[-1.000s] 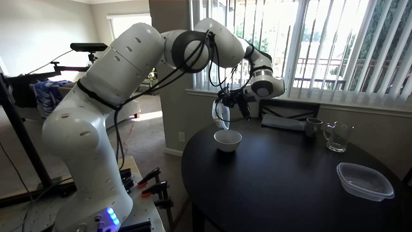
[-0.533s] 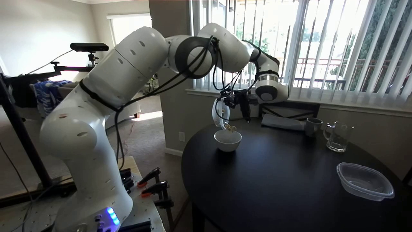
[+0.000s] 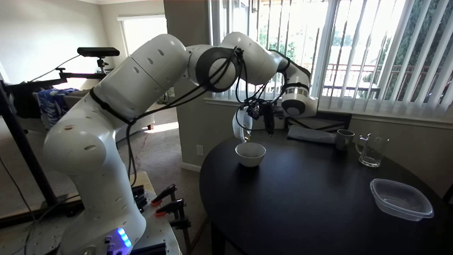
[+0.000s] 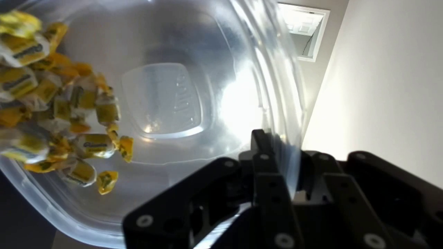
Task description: Pick up the clear lunch box with candy and pour the candy into the white bowl
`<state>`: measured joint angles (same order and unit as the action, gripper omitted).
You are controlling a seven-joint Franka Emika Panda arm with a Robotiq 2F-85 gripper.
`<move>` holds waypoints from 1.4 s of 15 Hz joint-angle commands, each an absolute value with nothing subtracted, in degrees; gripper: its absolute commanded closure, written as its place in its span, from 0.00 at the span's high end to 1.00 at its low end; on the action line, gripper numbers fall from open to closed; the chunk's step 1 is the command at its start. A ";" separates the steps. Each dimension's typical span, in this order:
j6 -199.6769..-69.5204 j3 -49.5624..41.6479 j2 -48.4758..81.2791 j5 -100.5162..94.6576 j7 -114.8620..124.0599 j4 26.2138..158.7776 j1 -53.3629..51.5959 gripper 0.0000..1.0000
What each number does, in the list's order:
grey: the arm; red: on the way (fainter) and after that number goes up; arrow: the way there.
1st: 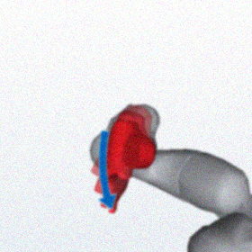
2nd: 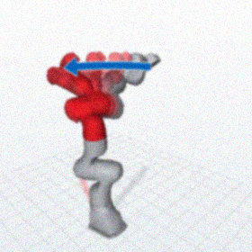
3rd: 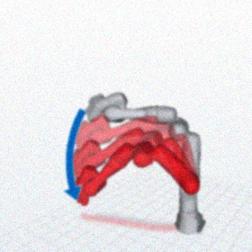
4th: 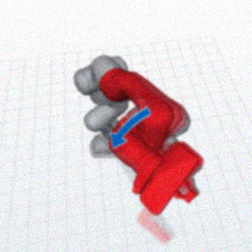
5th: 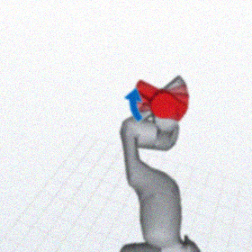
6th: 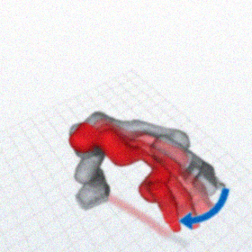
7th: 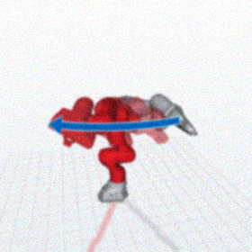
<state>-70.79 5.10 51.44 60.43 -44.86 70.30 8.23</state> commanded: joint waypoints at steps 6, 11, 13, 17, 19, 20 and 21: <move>-68.22 5.92 54.02 66.11 -35.70 68.12 9.37 0.04; -67.52 5.89 55.23 68.83 -31.59 67.47 9.61 0.04; -67.53 5.92 55.65 70.47 -29.68 67.43 9.81 0.04; -67.83 5.75 56.00 73.01 -27.21 67.68 9.94 0.04; -67.75 5.69 56.29 74.37 -25.96 67.64 10.03 0.04; -67.84 5.59 56.37 74.84 -25.46 67.64 10.02 0.04; -67.86 5.53 56.42 75.23 -25.16 67.66 10.05 0.04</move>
